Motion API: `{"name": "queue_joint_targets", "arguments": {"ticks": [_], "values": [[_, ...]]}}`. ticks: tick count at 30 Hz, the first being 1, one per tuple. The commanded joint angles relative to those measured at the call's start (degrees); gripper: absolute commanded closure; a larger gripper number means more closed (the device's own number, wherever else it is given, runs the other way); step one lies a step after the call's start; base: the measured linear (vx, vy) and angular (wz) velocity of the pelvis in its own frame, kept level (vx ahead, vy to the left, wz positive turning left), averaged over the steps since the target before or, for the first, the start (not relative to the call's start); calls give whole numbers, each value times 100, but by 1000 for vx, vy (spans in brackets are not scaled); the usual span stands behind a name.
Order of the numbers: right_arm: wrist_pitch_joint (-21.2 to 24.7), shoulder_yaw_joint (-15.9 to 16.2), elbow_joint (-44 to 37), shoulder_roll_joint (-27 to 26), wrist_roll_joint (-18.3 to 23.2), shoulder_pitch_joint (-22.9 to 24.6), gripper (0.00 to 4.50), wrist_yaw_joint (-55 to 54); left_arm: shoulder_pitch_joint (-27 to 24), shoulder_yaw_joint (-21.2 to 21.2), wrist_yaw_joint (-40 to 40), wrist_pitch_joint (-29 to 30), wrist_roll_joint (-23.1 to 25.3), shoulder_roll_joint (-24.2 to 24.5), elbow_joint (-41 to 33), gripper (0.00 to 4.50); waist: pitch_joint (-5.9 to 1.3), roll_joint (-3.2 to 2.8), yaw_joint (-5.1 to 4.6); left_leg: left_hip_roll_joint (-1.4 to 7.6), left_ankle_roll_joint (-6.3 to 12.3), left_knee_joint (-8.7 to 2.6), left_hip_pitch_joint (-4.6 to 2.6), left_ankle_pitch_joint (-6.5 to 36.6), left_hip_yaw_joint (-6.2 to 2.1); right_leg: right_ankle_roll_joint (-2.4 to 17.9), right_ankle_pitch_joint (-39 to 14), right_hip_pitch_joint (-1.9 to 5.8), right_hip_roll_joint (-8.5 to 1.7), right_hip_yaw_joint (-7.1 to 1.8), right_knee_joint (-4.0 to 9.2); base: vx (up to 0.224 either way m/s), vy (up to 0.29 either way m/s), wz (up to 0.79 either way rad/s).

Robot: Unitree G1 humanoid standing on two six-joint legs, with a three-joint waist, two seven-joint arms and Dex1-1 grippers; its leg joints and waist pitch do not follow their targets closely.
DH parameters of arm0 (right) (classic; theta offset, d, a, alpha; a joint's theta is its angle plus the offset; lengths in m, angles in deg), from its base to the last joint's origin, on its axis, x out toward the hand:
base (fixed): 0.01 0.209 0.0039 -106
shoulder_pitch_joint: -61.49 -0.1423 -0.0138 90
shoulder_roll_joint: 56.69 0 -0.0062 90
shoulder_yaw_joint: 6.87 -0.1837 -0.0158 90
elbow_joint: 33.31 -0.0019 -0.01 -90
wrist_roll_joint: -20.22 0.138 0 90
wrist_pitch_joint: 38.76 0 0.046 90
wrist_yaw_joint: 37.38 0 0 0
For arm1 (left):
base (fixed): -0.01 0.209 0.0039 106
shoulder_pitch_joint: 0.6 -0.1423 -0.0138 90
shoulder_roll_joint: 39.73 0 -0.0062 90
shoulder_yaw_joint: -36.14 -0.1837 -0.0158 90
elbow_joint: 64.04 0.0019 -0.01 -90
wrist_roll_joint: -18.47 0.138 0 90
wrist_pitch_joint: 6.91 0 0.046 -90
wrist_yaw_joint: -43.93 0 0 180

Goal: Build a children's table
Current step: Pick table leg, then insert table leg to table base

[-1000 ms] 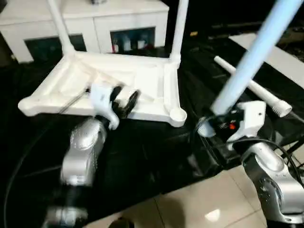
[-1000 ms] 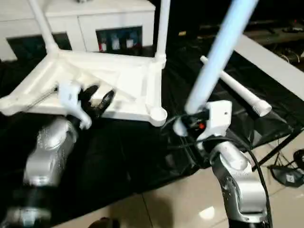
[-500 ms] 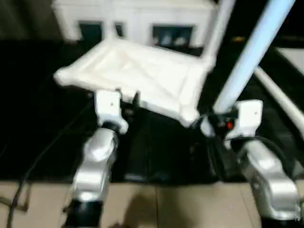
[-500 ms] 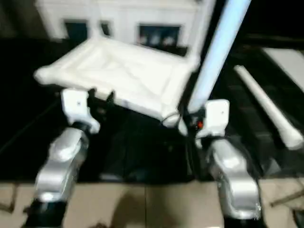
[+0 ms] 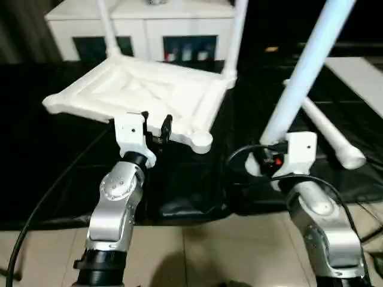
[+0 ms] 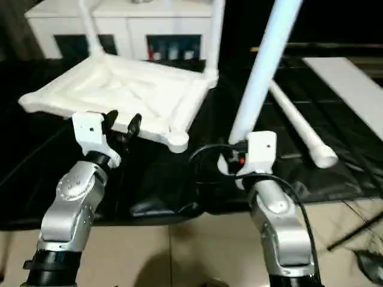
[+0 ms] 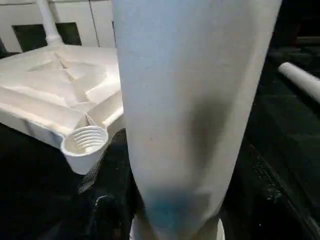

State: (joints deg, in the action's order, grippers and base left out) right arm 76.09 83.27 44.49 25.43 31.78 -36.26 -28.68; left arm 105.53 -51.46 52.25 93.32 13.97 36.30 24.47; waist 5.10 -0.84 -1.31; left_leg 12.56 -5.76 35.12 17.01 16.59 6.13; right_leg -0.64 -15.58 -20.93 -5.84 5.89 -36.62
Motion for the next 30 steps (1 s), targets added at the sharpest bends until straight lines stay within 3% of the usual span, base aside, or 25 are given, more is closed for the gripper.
{"name": "queue_joint_targets", "arguments": {"ticks": [1,2,3,4,5,6,7,9,10,11,12,14,16,17,18,19,20,21,23,25,26,27,28,29,30], "values": [[-20,-8,-86,124,8,-116,262,74,-12,-32,-42,1,66,-31,-101,130,-154,-61,62,478,566,-1294,6,5026,-42,206,-843,409,55,-8,-509,-17,8,-20],[-8,43,-66,173,-36,-149,262,164,-19,-56,-63,-7,80,-10,-109,130,-200,106,129,378,522,-932,-217,4653,50,93,-2181,404,-117,-378,-192,0,0,0],[-9,48,-56,177,-51,-156,262,167,-20,-55,-64,-6,75,-7,-112,130,-154,302,124,-45,365,-392,-294,3999,279,115,-4019,156,-139,-466,597,64,-56,-6],[-12,51,-28,176,-86,-171,262,173,-20,-56,-66,-2,61,2,-118,130,-250,327,365,-382,571,365,-21,1559,371,94,-5915,438,-627,-924,1159,0,0,0],[-10,62,0,184,-117,-172,262,176,-19,-51,-82,-3,69,9,-122,130,-404,430,602,-351,988,714,804,293,90,190,-5243,1123,-1001,-918,1035,106,-5,-5],[-10,62,0,184,-117,-172,262,176,-19,-51,-82,-3,69,9,-122,130,-381,370,612,-309,1067,664,829,147,37,164,-4772,1047,-1034,-889,1060,134,37,27],[-10,69,20,191,-139,-173,262,180,-17,-49,-90,-3,74,13,-123,130,-410,194,584,-242,1321,390,817,-352,30,624,-3456,1022,-855,-407,1088,196,69,66],[-18,11,50,147,-120,-176,262,131,-13,-48,-95,5,75,14,-122,130,-401,-1,519,-226,1517,60,646,-449,51,734,-2964,1119,-636,84,1170,128,72,67],[-48,-70,81,109,-75,-181,262,82,-16,-53,-92,15,75,16,-129,130,-382,-282,192,-4,1276,-399,20,610,-279,501,-2315,710,153,241,605,94,59,26],[-70,-130,100,81,-39,-184,262,48,-19,-57,-88,22,72,16,-134,130,-519,-330,105,389,1275,-637,-521,2439,-790,468,-1470,219,275,20,-219,188,85,35],[-93,-138,94,110,-34,-180,262,66,-19,-62,-88,27,66,14,-131,130,-598,-255,85,498,1409,-628,-669,2427,-926,257,-1069,29,258,-67,-398,202,51,18],[-105,-133,83,161,-43,-181,262,89,-9,-81,-89,28,81,19,-113,130,-545,-205,136,255,1722,-523,-521,1340,-693,-246,-228,-371,268,-118,-655,205,62,15],[-105,-134,81,174,-41,-182,262,94,-9,-91,-91,28,88,21,-112,130,-491,-21,75,257,2121,-667,-406,817,-464,-187,470,-490,159,-182,-571,197,59,4],[-113,-156,88,191,-55,-181,262,98,-7,-126,-90,31,84,15,-112,130,-410,111,92,64,2053,-767,-272,967,-150,105,902,-413,56,-256,-193,201,4,-1],[-113,-178,91,188,-62,-178,262,93,-6,-149,-83,31,77,17,-111,130,-449,402,145,-287,1768,-597,-143,1730,111,235,206,-24,-147,-659,353,195,-69,3],[-111,-197,92,183,-63,-175,262,85,-4,-164,-74,29,71,18,-109,130,-456,598,286,-683,1552,-32,-51,1724,313,259,-1484,168,-308,-1062,757,195,-69,3],[-114,-221,91,187,-107,-166,262,64,-6,-196,-33,32,52,25,-108,130,-463,565,370,-904,1463,488,-9,1365,298,505,-2820,355,-635,-1397,1030,221,-109,16],[-114,-223,91,187,-112,-166,262,62,-6,-198,-28,32,50,26,-107,130,-552,503,426,-821,1032,758,501,247,-52,1294,-2718,880,-683,-1537,791,250,-69,13],[-113,-249,86,190,-132,-149,262,39,-16,-238,41,36,42,32,-101,130,-544,400,461,-763,810,824,675,-115,-150,1788,-1442,971,-679,-1496,717,239,-50,10],[-112,-252,82,194,-122,-140,262,36,-23,-253,65,37,46,33,-98,130,-464,281,513,-575,600,568,773,-771,-195,2369,-496,861,-402,-1094,806,214,6,9],[-105,-308,61,147,-34,-122,262,18,-38,-299,123,66,41,35,-92,130,-424,80,483,-411,335,-22,546,-1042,-131,1802,-966,670,140,-917,754,190,52,-2],[-98,-323,33,154,4,-103,262,23,-73,-360,283,131,-72,19,-107,130,-466,-77,464,-263,263,-320,388,-1200,-105,1370,-1046,629,325,-696,679,188,124,-29],[-90,-320,15,167,9,-91,262,34,-97,-465,450,122,-77,74,-100,130,-427,-212,189,434,347,-791,-53,-111,-881,493,-958,-29,493,-319,-381,188,124,-29],[-82,-316,-3,180,15,-78,262,46,-121,-573,622,113,-82,130,-94,130,-569,-269,189,482,844,-642,-267,-164,-973,367,-846,-151,402,-319,-457,203,115,-19],[-71,-319,-31,203,32,-62,262,72,-202,-838,1181,35,-194,305,-125,130,-701,-162,177,463,1972,-246,-442,-2530,-898,-158,103,-470,148,-420,-481,196,66,7]]}}
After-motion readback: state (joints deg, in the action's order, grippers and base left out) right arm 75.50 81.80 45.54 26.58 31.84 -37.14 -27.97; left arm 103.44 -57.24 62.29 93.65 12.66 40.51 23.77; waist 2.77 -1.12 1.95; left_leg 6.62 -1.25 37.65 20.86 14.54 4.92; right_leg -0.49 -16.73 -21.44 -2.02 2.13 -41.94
